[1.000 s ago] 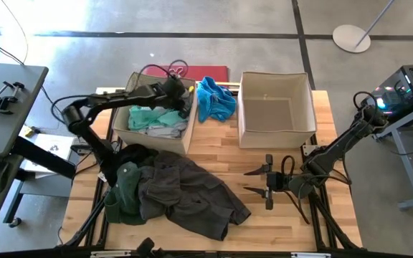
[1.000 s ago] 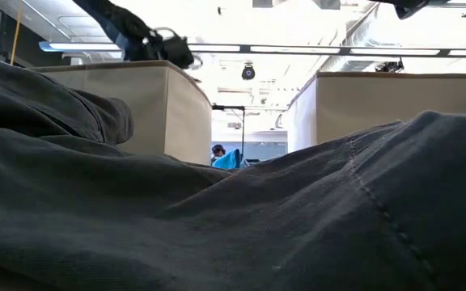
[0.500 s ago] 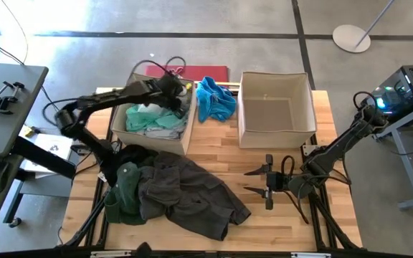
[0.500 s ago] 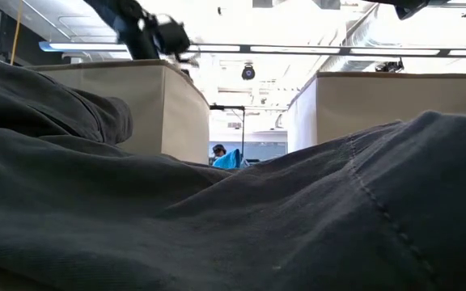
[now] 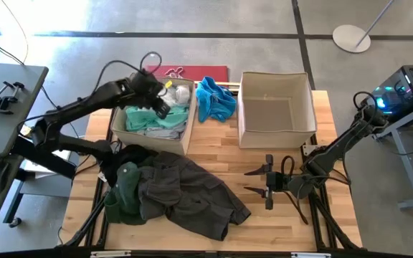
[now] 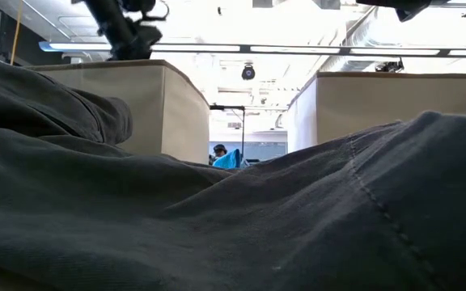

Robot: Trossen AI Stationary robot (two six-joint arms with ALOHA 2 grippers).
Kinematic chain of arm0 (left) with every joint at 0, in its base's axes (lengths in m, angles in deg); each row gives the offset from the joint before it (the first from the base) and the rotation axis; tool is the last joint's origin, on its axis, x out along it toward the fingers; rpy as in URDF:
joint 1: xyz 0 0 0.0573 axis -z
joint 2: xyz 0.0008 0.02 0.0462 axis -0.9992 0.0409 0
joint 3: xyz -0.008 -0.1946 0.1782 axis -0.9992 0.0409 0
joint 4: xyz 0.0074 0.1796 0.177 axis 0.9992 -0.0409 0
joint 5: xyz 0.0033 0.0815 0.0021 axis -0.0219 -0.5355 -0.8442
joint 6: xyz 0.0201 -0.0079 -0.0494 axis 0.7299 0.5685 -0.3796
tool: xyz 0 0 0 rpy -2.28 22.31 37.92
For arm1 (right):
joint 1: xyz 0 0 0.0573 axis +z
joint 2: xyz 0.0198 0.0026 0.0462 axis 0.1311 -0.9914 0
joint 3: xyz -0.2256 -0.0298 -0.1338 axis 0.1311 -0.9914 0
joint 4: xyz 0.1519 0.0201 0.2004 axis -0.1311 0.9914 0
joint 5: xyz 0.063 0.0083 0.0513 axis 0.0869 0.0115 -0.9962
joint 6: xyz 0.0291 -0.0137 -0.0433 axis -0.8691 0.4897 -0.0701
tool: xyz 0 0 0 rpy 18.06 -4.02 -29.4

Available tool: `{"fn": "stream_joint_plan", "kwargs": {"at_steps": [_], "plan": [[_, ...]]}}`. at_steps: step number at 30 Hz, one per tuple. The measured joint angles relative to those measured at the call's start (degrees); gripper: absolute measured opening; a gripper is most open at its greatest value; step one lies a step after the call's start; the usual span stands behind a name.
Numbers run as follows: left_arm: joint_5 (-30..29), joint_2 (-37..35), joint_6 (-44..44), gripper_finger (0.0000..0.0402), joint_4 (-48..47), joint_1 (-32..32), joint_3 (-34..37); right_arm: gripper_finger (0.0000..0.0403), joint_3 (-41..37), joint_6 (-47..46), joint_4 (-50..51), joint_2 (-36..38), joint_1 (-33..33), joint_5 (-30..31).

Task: Sort clothes
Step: Put the light blue shorts into the left laundry organizer

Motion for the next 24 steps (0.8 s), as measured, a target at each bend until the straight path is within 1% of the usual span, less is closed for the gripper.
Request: {"fn": "stream_joint_plan", "kwargs": {"at_steps": [4, 7, 10, 13, 16, 18, 21, 24], "plan": [[-1.2, 0.1, -2.7, 0.0053, 1.9, -0.4, 8.4, 0.0201, 0.0, -0.1, 0.2, 0.0, 0.0, 0.0], [-1.4, 1.8, -5.4, 0.0053, 9.0, -1.0, 16.8, 0.0201, 0.0, 0.1, 0.3, 0.0, 0.0, 0.0], [0.3, 4.1, -8.4, 0.0053, 16.3, -1.4, 24.8, 0.0201, 0.0, 0.0, 0.2, 0.0, 0.0, 0.0], [1.2, 5.9, -9.7, 0.0053, 21.8, -1.4, 29.2, 0.0201, 0.0, 0.1, 0.2, 0.0, 0.0, 0.0], [1.3, 5.9, -9.8, 0.0053, 21.5, -1.4, 29.5, 0.0201, 0.0, 0.2, 0.2, 0.0, 0.0, 0.1], [2.0, 4.4, -9.7, 0.0053, 19.0, -1.4, 28.0, 0.0201, 0.0, 0.3, 0.3, 0.0, 0.0, 0.2], [3.2, 1.7, -8.9, 0.0053, 14.1, -1.4, 23.7, 0.0201, 0.0, 0.3, 0.2, 0.0, 0.0, 0.4], [4.0, -1.3, -7.4, 0.0053, 8.6, -1.3, 17.3, 0.0201, 0.0, 0.0, 0.3, 0.0, 0.0, 0.5]]}}
